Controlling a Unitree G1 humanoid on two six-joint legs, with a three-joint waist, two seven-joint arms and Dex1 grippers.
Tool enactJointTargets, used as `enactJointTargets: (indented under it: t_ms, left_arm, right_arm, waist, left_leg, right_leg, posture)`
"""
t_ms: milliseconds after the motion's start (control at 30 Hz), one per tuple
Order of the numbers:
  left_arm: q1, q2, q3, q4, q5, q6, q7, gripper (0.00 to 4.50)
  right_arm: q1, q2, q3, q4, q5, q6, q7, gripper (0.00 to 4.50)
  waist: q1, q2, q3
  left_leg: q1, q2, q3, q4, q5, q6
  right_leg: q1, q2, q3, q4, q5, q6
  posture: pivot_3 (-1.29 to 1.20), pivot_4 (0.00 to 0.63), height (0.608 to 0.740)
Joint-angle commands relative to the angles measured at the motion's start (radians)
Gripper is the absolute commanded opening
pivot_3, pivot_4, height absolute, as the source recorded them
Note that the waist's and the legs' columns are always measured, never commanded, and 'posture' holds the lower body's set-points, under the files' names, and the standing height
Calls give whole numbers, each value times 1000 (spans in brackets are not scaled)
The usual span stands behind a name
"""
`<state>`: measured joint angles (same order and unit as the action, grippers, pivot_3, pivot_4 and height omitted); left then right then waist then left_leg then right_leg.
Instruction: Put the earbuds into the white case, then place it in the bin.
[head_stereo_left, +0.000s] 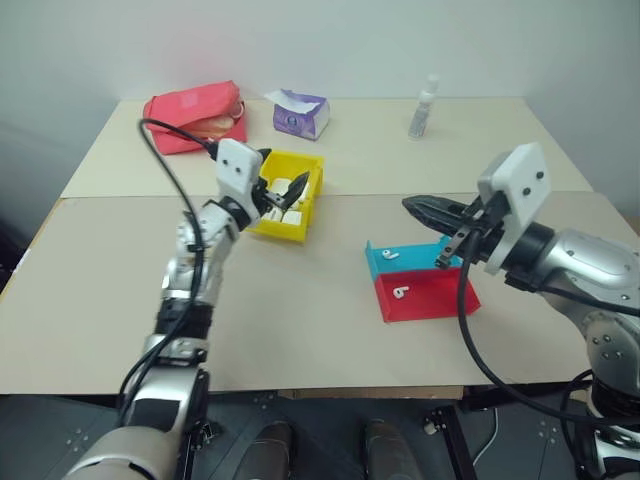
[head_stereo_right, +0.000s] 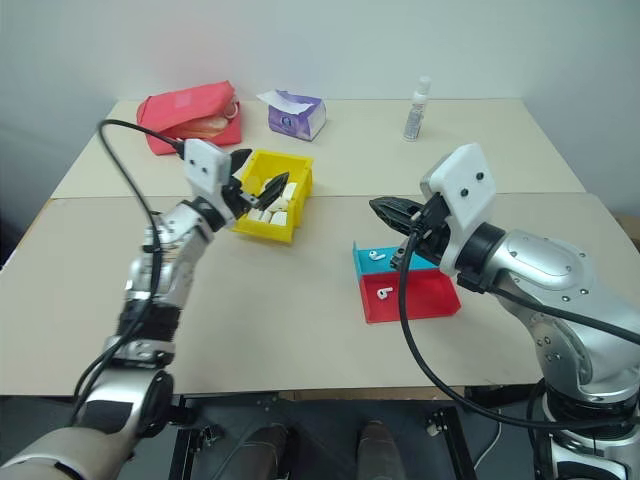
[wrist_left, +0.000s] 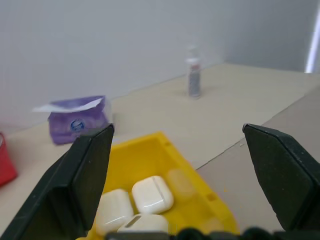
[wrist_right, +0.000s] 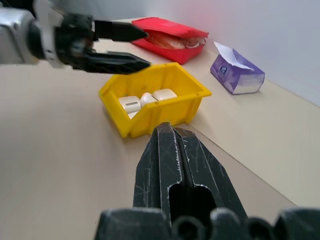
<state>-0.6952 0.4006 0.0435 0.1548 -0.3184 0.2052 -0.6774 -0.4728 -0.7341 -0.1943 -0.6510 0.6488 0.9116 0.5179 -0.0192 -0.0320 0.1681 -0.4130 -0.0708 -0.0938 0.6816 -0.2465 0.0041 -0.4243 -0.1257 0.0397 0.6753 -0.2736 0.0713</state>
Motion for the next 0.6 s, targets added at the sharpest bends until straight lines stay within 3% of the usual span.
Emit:
enactJointTargets:
  t_ms: [33,267,600]
  left_arm:
    - [88,123,38,-232,-147,114,-179,4483]
    - [294,336,182,-450,-340,273,-300,4483]
    - [370,374,267,-557,-428,355,-222,4483]
  right_arm:
    - [54,-39,-38,18,-22,-81,60,0]
    - [169,-88,-43,67,-58,-178,161,0]
    - [210,-123,-50,95,-54,-220,239,0]
  waist:
    - [0,0,0]
    - [1,0,0]
    - [6,1,0]
  left_leg:
    - [0,0,0,0,0,1]
    - [5,1,0,-2,-2,4]
    - [7,1,1,-3,-3,5]
  right_leg:
    - [0,0,0,0,0,0]
    - [3,0,1,-5,0,0]
    - [5,0,1,-6,0,0]
  posture:
    - [0,150,740]
    - [0,150,740]
    - [0,150,740]
